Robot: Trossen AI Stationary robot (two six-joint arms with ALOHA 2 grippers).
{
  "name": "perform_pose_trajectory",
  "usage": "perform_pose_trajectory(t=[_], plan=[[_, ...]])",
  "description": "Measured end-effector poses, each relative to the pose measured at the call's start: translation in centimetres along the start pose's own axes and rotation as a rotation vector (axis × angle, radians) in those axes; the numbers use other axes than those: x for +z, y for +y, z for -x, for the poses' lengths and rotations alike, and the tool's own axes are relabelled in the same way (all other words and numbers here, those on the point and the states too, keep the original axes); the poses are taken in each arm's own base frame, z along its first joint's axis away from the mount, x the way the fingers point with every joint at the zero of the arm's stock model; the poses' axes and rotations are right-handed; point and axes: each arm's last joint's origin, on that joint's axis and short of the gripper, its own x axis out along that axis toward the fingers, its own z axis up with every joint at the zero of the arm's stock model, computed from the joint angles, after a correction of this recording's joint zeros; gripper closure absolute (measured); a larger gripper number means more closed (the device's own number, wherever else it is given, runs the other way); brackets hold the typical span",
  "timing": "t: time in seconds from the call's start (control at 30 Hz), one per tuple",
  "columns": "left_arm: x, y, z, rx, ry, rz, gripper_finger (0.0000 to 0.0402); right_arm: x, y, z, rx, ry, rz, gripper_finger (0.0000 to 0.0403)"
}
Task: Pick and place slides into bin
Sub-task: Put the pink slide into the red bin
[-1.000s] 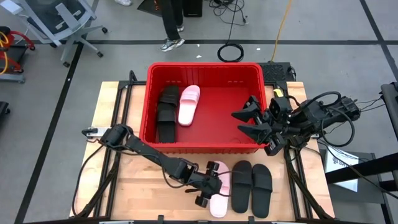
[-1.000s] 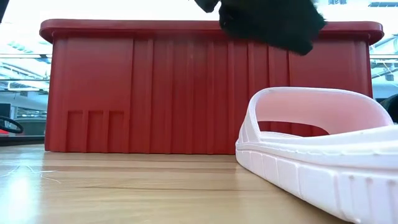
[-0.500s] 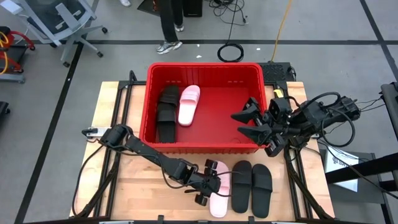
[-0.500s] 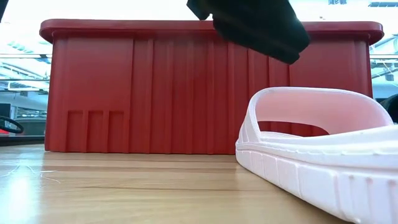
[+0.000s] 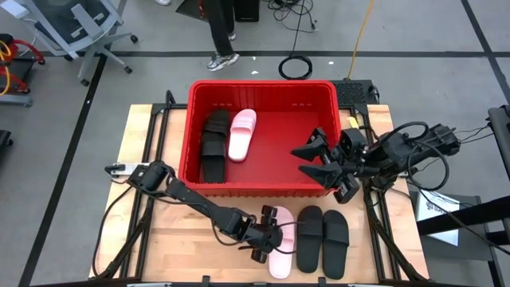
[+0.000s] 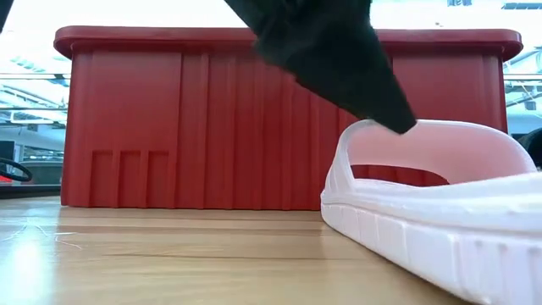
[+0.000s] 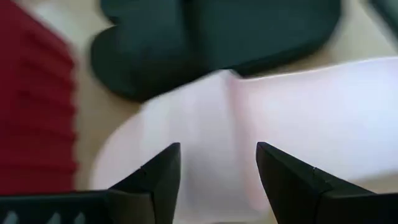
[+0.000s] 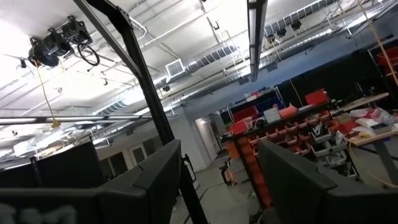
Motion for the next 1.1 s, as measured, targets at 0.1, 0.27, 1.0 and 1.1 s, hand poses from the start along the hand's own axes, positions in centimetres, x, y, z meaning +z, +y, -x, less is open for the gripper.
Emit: perform_pose_trajectory(t=[0.1,0.27,1.0,1.1], plan=[[-0.3,0.2,-0.1,0.066,0.027,0.005,0.0197,-0.4,-0.1,-0.3,-0.001,0.003,-0.009,0.0197],[-0.4,0.9,-0.3,0.133,0.034,0.042,0.0197,-1.0,-0.1,-0.6,-0.002,0.01,-0.019,0.0197],[-0.8,2.0,-0.8,0.228,0.038,0.203,0.0268,-0.3,-0.5,-0.8,-0.024,-0.075,0.012,0.0197],[-0.7,2.4,-1.0,0.195,0.033,0.279,0.031,-0.2,-0.6,-0.8,-0.027,-0.081,0.014,0.0197]])
